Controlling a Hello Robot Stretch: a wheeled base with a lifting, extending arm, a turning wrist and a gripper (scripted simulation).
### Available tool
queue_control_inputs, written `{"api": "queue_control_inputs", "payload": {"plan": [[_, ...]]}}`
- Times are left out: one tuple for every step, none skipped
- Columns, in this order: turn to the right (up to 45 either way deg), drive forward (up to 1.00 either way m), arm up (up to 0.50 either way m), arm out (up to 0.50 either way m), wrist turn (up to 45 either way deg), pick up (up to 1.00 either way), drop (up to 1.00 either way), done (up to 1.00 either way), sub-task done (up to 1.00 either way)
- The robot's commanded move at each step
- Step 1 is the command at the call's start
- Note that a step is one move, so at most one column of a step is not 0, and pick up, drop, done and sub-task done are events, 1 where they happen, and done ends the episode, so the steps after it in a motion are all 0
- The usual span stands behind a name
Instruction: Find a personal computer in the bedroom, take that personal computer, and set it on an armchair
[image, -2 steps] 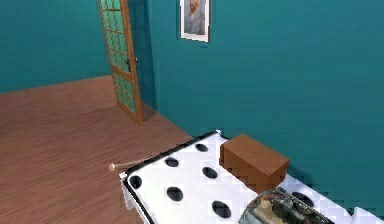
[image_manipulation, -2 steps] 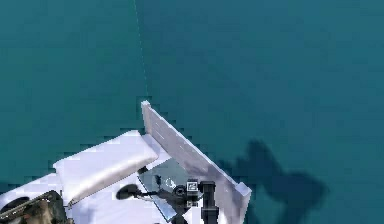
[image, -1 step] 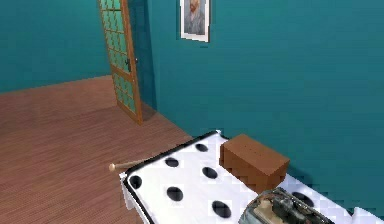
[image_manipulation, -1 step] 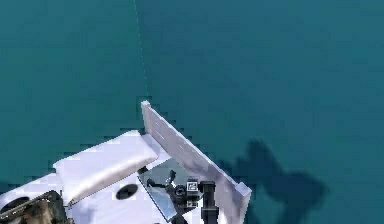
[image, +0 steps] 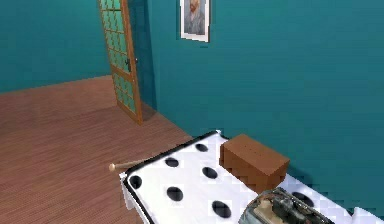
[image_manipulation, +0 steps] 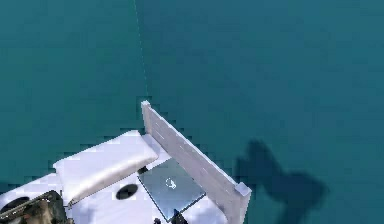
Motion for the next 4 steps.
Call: {"api": "queue_control_inputs", "payload": {"plan": [[0.0,0.00,0.00,0.00,0.0,1.00,0.00,0.00,0.00],[0.0,0.00,0.10,0.00,0.0,0.00,0.00,0.00,0.00],[0.0,0.00,0.50,0.00,0.0,0.00,0.00,0.00,0.00],[0.0,0.00,0.08,0.00,0.0,0.00,0.00,0.00,0.00]]}}
